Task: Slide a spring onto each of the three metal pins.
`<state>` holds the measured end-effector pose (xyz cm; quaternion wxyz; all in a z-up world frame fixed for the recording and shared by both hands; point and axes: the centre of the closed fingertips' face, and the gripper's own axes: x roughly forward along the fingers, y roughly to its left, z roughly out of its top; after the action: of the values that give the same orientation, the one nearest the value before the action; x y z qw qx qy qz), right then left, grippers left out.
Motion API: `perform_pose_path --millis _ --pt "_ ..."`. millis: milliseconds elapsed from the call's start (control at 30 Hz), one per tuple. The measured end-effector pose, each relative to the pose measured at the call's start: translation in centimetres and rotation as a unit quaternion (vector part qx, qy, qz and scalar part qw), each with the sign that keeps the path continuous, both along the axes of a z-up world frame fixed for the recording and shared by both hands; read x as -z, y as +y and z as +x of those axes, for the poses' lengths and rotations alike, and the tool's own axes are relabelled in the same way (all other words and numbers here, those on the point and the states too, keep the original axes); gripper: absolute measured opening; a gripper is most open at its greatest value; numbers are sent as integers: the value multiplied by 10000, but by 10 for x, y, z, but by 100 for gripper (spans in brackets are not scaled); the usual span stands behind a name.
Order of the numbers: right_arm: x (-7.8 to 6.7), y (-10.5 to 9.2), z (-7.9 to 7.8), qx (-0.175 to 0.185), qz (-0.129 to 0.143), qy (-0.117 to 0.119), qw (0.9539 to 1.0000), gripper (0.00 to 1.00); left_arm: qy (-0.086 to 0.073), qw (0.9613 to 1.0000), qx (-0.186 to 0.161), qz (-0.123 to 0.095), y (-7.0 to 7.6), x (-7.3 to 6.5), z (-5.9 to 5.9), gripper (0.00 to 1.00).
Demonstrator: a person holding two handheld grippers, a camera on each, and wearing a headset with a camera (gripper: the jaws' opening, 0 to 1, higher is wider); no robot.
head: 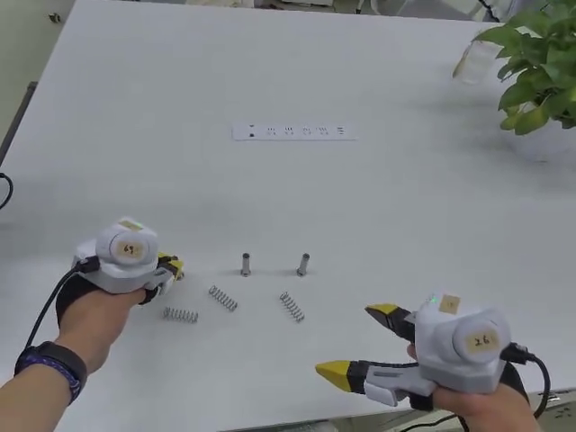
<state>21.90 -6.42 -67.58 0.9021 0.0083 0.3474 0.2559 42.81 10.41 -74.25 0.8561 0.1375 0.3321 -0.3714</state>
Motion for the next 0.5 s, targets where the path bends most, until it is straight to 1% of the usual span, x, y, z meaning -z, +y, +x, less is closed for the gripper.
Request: perform_pose_path --millis 333,500 --pt "-1 2 1 -36 -5 -1 10000 70 46 9999 -1 105 2 10 -5 0" --pt "0 0 0 -31 -25 16 10000 70 72 9999 -7 137 2 14 -5 0"
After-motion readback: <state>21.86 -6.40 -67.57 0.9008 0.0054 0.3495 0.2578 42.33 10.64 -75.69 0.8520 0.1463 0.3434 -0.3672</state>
